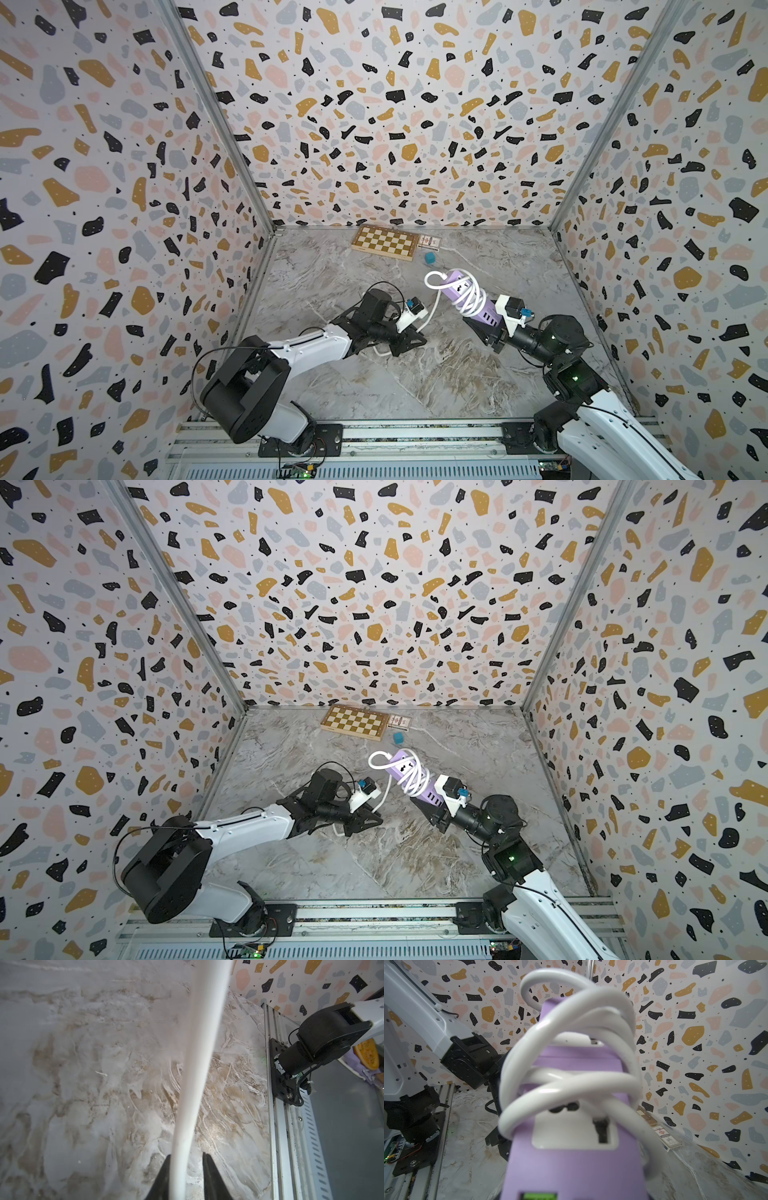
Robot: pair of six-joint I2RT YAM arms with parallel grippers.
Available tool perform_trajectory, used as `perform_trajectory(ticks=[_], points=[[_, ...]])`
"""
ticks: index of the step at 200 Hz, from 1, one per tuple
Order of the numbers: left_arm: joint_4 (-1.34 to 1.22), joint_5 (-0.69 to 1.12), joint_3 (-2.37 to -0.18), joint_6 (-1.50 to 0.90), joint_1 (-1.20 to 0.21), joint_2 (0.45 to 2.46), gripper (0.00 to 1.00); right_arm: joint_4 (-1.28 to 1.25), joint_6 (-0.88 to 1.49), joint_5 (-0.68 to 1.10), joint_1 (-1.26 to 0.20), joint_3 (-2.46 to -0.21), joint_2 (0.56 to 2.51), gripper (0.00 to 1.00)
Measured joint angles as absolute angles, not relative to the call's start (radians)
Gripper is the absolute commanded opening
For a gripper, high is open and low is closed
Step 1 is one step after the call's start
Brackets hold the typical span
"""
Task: Wrap the cord around the power strip
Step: Wrap the power cord around the power strip.
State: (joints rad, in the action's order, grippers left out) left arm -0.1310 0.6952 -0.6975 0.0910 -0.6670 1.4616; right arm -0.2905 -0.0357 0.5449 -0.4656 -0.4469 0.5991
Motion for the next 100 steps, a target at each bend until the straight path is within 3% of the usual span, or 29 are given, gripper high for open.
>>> perform_trajectory(ticks=[33,100], points=[[-0.06,0.686,-0.725,0.123,-0.705,1.457,0.04,-0.271,0.001,0.476,-0.441,-0.454,0.597,0.0],[0.407,0.599,-1.046,0.346,-0.949,1.46,0.0,-0.219,0.111,0.422,-0.281,-0.448,0.609,0.0]])
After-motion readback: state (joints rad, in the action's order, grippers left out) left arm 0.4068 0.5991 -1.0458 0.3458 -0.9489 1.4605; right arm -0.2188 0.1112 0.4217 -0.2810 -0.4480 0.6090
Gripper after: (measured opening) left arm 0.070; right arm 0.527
